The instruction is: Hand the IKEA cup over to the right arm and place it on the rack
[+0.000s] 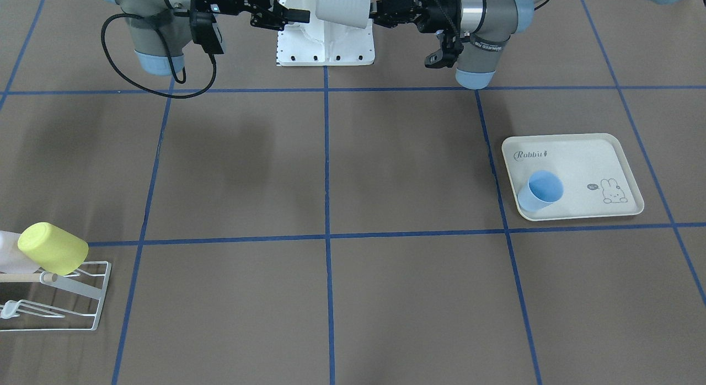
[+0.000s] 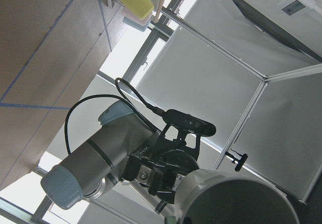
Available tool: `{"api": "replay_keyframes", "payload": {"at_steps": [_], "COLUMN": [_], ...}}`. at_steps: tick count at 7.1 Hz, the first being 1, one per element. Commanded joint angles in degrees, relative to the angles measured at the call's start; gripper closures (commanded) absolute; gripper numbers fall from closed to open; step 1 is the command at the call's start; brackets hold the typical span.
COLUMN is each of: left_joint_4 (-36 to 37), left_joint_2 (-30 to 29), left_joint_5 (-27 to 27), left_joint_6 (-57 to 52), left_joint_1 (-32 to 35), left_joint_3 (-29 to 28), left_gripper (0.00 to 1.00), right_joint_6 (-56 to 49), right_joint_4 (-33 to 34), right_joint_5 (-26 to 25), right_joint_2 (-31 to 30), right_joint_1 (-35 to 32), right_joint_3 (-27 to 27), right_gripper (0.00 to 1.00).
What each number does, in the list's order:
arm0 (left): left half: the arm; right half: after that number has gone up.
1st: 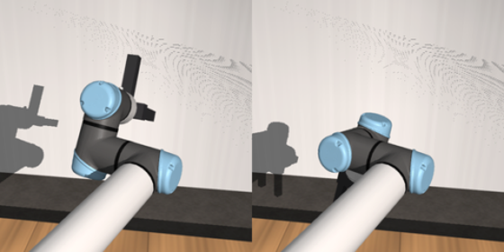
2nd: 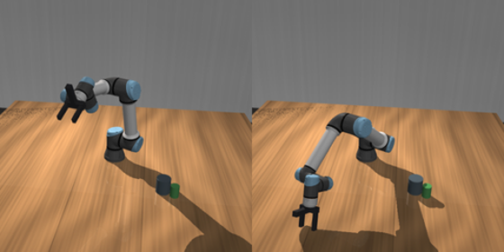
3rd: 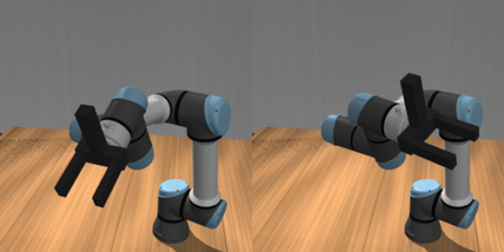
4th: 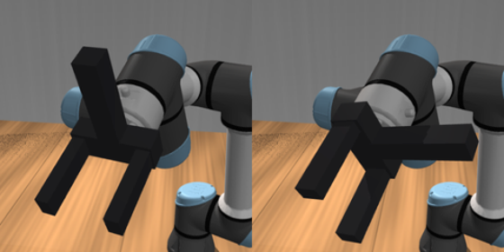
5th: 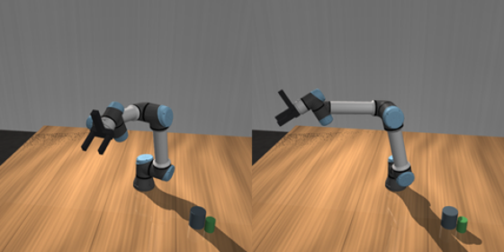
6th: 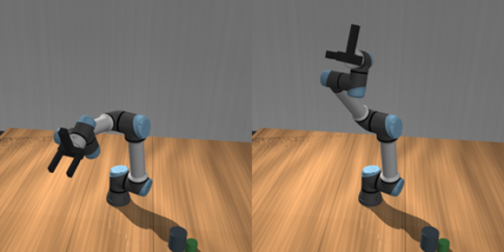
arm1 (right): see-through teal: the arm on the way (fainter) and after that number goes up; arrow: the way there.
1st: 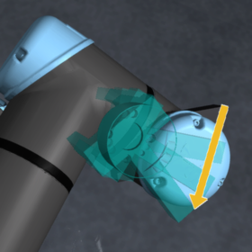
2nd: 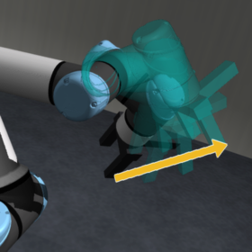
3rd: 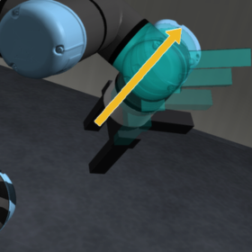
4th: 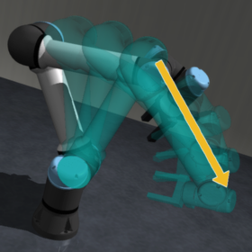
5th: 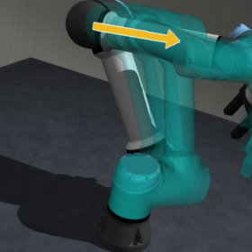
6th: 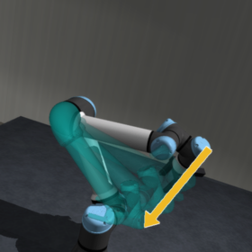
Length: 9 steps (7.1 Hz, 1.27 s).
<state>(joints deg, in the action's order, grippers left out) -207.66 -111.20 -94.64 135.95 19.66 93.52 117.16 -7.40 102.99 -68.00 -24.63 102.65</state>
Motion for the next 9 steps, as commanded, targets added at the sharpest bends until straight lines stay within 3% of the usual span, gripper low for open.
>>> {"api": "replay_keyframes", "payload": {"at_steps": [1, 4, 6, 7, 8, 9], "left_joint_4": [-0.03, -0.03, 0.06, 0.15, 0.15, 0.06], "left_joint_2": [-0.59, -0.68, -0.68, -0.68, -0.59, -0.59], "left_joint_5": [0.77, 0.77, 0.77, 0.77, 0.77, 0.68], "left_joint_6": [-0.07, -0.07, -0.07, -0.15, -0.16, -0.24], "left_joint_1": [-0.85, -0.94, -0.94, -0.94, -0.94, -0.94], "left_joint_3": [-0.35, -0.35, -0.35, -0.35, -0.35, -0.35], "left_gripper": [1.0, 1.0, 1.0, 1.0, 1.0, 0.59], "right_joint_6": [0.0, 0.0, 0.0, 0.0, 0.0, -0.09], "right_joint_4": [-0.07, -0.07, -0.07, -0.16, -0.16, -0.16], "right_joint_5": [-0.07, -0.07, -0.07, -0.07, -0.07, -0.07], "right_joint_2": [0.68, 0.68, 0.77, 0.77, 0.77, 0.68], "right_joint_1": [0.2, 0.11, 0.2, 0.37, 0.38, 0.38], "right_joint_3": [-0.79, -0.96, -1.05, -0.96, -1.05, -0.96], "right_gripper": [0.01, 0.02, 0.09, 0.18, 0.36, 0.61]}}
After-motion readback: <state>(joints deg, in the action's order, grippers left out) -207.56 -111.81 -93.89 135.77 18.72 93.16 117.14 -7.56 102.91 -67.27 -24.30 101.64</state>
